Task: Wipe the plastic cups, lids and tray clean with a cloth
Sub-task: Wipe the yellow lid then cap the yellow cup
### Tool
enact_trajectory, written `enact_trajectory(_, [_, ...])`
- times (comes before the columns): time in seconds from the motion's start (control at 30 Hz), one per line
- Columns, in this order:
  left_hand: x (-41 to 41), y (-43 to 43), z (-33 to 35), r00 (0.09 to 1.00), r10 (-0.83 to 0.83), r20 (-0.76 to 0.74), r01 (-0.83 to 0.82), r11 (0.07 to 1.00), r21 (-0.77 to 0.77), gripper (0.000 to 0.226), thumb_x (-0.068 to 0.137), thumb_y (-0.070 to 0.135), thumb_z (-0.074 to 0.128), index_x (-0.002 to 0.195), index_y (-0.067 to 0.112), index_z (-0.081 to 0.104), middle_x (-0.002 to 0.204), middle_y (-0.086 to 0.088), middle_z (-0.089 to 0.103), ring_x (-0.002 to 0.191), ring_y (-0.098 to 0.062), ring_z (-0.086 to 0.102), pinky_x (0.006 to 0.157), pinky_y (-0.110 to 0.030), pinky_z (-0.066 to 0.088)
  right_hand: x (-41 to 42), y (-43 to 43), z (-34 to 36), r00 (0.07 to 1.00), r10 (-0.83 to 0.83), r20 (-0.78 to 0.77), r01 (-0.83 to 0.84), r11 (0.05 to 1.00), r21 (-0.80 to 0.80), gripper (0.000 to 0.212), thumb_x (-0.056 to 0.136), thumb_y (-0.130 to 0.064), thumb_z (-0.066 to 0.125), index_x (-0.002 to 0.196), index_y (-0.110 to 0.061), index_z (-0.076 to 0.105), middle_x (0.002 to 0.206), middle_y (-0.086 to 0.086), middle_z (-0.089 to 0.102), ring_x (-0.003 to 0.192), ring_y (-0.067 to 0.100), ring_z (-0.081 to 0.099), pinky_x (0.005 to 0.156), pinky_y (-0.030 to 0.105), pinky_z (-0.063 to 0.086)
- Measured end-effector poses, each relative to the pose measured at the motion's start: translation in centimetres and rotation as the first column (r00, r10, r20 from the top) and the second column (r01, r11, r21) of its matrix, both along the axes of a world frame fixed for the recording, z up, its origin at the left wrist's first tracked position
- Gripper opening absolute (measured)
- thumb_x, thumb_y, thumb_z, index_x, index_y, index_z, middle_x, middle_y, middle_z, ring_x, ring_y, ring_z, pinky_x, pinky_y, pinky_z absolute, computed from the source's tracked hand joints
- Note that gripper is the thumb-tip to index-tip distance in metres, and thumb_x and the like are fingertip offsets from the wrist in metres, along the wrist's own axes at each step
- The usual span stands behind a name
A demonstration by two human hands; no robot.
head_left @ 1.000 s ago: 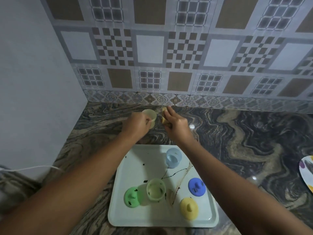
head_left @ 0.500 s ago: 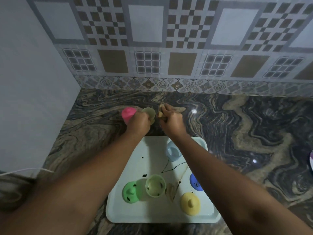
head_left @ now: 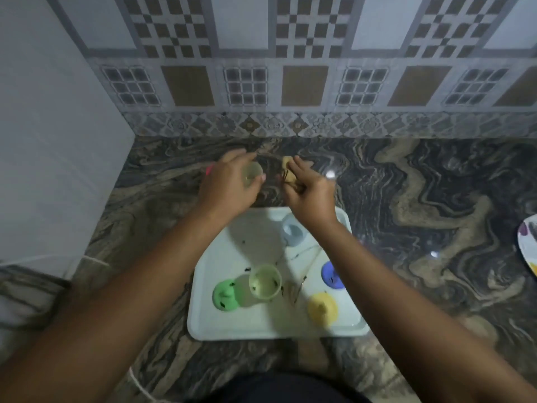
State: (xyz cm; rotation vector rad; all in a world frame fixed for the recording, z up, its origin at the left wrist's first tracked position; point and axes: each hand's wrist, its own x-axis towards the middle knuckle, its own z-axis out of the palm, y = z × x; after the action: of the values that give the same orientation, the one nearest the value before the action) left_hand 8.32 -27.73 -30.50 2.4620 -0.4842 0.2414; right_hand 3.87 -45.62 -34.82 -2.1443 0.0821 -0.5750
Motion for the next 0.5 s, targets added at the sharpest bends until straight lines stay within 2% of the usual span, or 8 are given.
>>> enact_trajectory(0.07, [-3.1,-0.2,1.1,0.998,-0.056,0.026,0.058,0.992,-0.108,0.043,0.085,0.035,0.069,0.125,0.019,0.065,0.129,-0.001,0.062,0.102,-0.018,0.066,0.089,-0.039,0.055,-3.3,-0.3,0.7,0.999,-0.024,0.029,0.021,0.997,0.075,0.041,0.087,-0.011,0.079,0.126,-0.004,0.071,0.141,0.017,0.061,0.129,0.019,0.060,0.108,0.033,0.052])
enact_trajectory(0.2, [-9.9,-1.3,0.7,0.980,-0.200,-0.011,0.196,0.971,-0.140,0.033,0.085,0.030,0.071,0.117,0.023,0.069,0.117,0.008,0.066,0.078,-0.007,0.066,0.078,-0.033,0.056,-10.1,-1.1,1.0,0.999,-0.043,0.007,0.041,0.986,0.160,0.037,0.088,-0.016,0.080,0.123,-0.007,0.073,0.137,0.010,0.064,0.125,-0.005,0.054,0.100,0.008,0.046])
enact_trajectory(0.3, [-13.7,-2.4,-1.6,0.948,-0.295,-0.118,0.281,0.952,-0.118,0.029,0.084,0.031,0.069,0.113,0.025,0.070,0.109,0.009,0.069,0.073,-0.005,0.066,0.078,-0.035,0.055,-14.5,-1.7,-0.1,0.996,-0.054,-0.065,0.064,0.983,0.170,0.037,0.088,-0.017,0.080,0.124,-0.009,0.073,0.135,0.012,0.066,0.128,0.001,0.056,0.099,0.006,0.045])
enact_trajectory(0.4, [-16.2,-3.7,-4.0,0.915,-0.348,-0.204,0.348,0.937,-0.036,0.024,0.086,0.030,0.066,0.110,0.026,0.071,0.105,0.009,0.070,0.076,-0.011,0.066,0.075,-0.037,0.056,-18.0,-2.6,-1.7,0.990,-0.085,-0.112,0.103,0.981,0.163,0.037,0.087,-0.016,0.081,0.123,-0.010,0.074,0.134,0.010,0.067,0.126,0.005,0.059,0.101,0.010,0.047])
enact_trajectory(0.5, [-18.1,-5.0,-6.0,0.882,-0.382,-0.275,0.431,0.891,0.143,0.026,0.091,0.026,0.060,0.116,0.025,0.068,0.116,0.007,0.067,0.098,-0.020,0.065,0.077,-0.038,0.055,-21.0,-3.6,-3.3,0.976,-0.109,-0.187,0.143,0.973,0.182,0.038,0.087,-0.015,0.081,0.124,-0.010,0.073,0.133,0.009,0.067,0.125,0.004,0.061,0.101,0.011,0.048])
